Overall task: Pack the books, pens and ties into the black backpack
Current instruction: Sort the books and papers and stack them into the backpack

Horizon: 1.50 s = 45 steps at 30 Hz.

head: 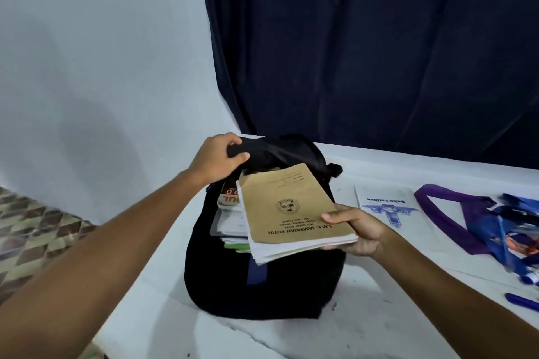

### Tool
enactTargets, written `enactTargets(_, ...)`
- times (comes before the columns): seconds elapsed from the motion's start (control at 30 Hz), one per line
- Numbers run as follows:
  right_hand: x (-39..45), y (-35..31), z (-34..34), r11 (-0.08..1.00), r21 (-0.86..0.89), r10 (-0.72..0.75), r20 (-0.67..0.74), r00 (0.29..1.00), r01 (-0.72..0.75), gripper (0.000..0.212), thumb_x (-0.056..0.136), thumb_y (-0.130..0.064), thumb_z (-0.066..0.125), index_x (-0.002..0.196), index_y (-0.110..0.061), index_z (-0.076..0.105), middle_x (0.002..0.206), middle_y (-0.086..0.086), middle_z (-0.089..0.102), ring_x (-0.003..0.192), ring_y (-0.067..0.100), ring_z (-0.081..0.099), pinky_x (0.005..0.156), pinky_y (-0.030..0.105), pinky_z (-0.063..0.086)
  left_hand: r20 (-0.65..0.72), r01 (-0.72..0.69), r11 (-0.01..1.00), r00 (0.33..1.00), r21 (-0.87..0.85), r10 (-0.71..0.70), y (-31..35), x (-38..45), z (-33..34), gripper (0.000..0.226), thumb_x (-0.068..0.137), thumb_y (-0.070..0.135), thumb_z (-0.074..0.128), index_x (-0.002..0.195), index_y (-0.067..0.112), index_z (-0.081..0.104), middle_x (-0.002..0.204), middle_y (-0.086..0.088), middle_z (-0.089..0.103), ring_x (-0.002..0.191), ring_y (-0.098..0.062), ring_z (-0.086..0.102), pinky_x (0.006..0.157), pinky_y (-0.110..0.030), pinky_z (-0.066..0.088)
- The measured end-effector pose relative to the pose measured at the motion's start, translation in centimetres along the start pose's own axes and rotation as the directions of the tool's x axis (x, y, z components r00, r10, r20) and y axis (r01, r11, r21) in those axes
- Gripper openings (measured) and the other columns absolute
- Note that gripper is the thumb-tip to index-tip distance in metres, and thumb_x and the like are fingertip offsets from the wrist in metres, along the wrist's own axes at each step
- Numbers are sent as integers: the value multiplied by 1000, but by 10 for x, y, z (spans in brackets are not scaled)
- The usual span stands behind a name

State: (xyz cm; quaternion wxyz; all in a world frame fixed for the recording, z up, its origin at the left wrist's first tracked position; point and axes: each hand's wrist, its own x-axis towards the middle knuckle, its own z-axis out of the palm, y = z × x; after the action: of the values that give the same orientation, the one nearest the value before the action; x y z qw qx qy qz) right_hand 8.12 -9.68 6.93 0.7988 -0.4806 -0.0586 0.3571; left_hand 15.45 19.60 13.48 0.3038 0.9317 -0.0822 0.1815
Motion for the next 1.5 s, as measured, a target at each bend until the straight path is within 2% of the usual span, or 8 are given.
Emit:
enactTargets(0.27,48,-3,14,997,60,-36,-137,990,44,64,28,-14,99,86,-1,77,99,20,72,77,29,73,48,32,58,301,-176,943,950,283,87,-41,80,45,71,88,62,56,146,24,43,147,-6,49,137,-26,40,111,-46,35)
enactTargets(0.5,66,-3,24,997,62,-39,-190,981,51,63,26,-17,99,83,0,77,92,18,73,71,26,73,44,29,57,292,-317,944,915,96,278,-52,119,50,34,87,52,65,95,20,67,87,4,65,90,-24,62,71,-33,40)
enactTargets(0.87,120,-36,28,974,223,11,-191,982,32,61,45,1,93,101,11,70,106,27,68,81,39,72,50,38,59,432,-392,920,835,30,342,-29,177,24,31,82,54,69,72,32,48,72,5,55,64,-12,52,60,-27,36)
enactTargets(1.17,154,-69,30,972,-210,-23,-540,842,-109,34,85,-7,71,112,7,57,98,24,71,75,31,73,53,39,60,424,-424,905,826,31,373,-29,195,24,46,81,56,69,95,13,63,73,13,48,66,-6,48,64,-26,37)
enactTargets(1.23,152,-71,35,814,-514,-156,-641,751,-270,40,81,-20,78,107,2,57,94,18,70,66,26,73,55,36,60,431,-444,896,815,33,388,-30,196,25,37,80,58,68,83,22,58,75,9,53,67,-9,50,65,-28,39)
enactTargets(1.33,139,-71,45,96,-787,-503,-567,652,-610,46,77,-53,73,98,-14,61,101,6,66,87,26,69,71,33,51,434,-454,891,807,23,400,-30,196,25,33,79,60,67,71,34,48,75,4,55,67,-10,51,64,-29,39)
enactTargets(1.37,136,-69,47,-67,-814,-565,-445,695,-576,48,75,-59,71,104,-21,65,111,3,61,101,25,62,79,33,48,432,-451,892,808,17,400,-30,195,25,34,80,59,67,69,35,47,74,6,53,67,-9,49,63,-29,38)
enactTargets(1.5,133,-59,51,-173,-958,-237,-184,954,-228,65,75,-50,76,135,-37,53,150,-3,35,139,19,28,111,39,34,426,-448,894,811,12,401,-30,194,25,37,80,60,67,69,30,48,72,3,52,64,-9,45,62,-31,37)
